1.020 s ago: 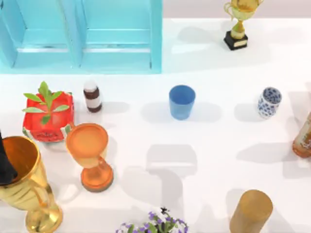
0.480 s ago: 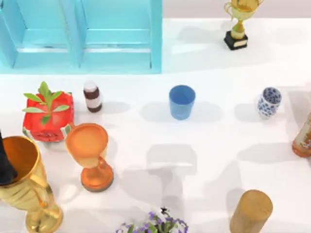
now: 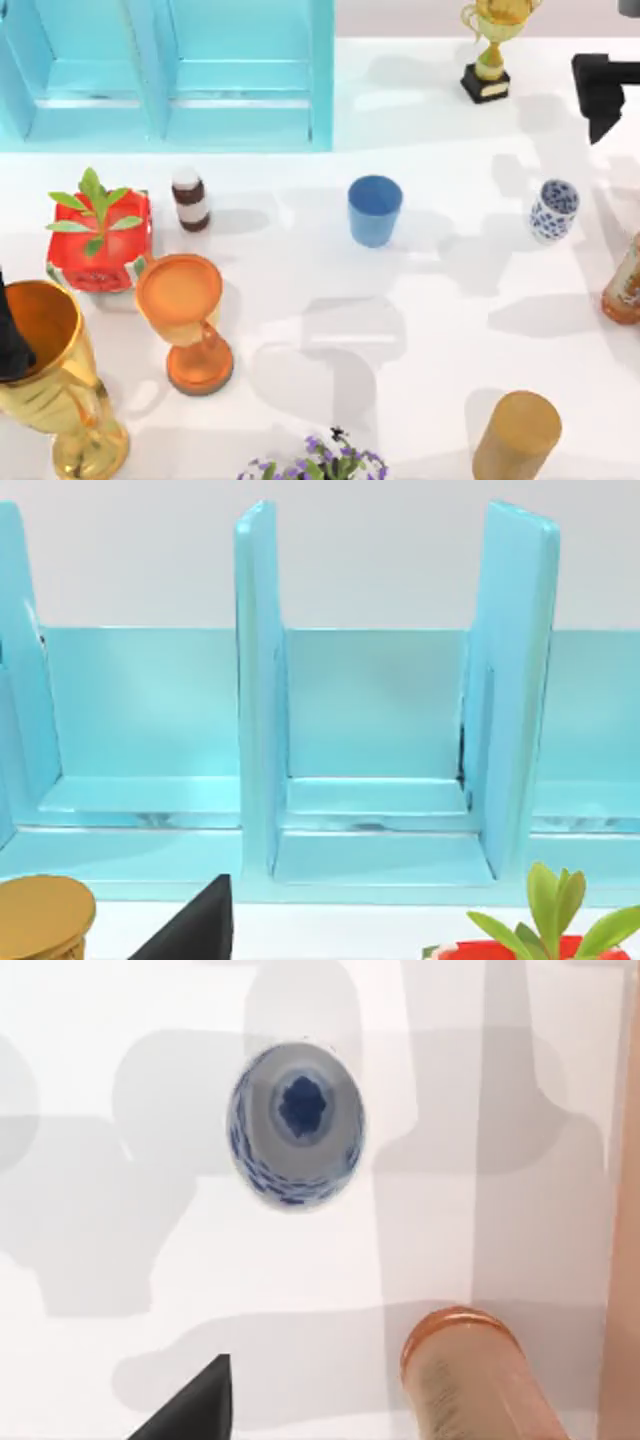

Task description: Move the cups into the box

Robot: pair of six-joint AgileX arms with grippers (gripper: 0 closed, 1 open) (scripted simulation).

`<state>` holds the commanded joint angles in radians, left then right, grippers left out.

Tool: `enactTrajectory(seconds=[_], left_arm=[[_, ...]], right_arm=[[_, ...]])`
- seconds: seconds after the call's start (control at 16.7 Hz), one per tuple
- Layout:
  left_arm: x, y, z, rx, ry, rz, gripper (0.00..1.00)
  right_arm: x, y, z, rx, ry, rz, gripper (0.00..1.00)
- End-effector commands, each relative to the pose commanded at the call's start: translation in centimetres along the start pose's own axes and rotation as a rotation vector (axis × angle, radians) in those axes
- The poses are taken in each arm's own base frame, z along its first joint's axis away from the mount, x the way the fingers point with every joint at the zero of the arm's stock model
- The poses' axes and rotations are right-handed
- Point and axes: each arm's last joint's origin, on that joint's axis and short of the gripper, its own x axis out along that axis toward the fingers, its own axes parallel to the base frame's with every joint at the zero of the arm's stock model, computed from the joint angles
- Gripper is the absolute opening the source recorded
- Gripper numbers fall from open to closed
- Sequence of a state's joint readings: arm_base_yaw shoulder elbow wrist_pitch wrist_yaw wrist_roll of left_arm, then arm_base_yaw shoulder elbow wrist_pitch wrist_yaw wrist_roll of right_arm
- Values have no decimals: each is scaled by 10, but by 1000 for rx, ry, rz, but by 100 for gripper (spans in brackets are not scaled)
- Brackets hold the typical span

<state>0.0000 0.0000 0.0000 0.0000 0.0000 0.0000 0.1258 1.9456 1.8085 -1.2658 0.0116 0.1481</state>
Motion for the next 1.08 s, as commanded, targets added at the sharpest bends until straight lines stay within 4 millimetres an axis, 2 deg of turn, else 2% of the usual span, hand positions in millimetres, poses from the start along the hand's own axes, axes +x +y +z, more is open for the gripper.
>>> enactTrajectory(seconds=[0.18, 0.3, 0.48, 0.78, 0.9, 1.08], left_arm=[[0, 0, 0, 0, 0, 0, 100], [0, 0, 0, 0, 0, 0, 100], [0, 0, 0, 0, 0, 0, 100], [0, 0, 0, 0, 0, 0, 100], [0, 0, 0, 0, 0, 0, 100], [0, 0, 0, 0, 0, 0, 100]], right_arm=[[22, 11, 27, 0, 96, -9, 100], [34, 17, 37, -2, 139, -12, 100], [43, 20, 44, -5, 168, -14, 100], [45, 19, 44, 0, 168, -14, 100], [60, 26, 45, -3, 174, -15, 100], [101, 38, 46, -5, 175, -15, 100]])
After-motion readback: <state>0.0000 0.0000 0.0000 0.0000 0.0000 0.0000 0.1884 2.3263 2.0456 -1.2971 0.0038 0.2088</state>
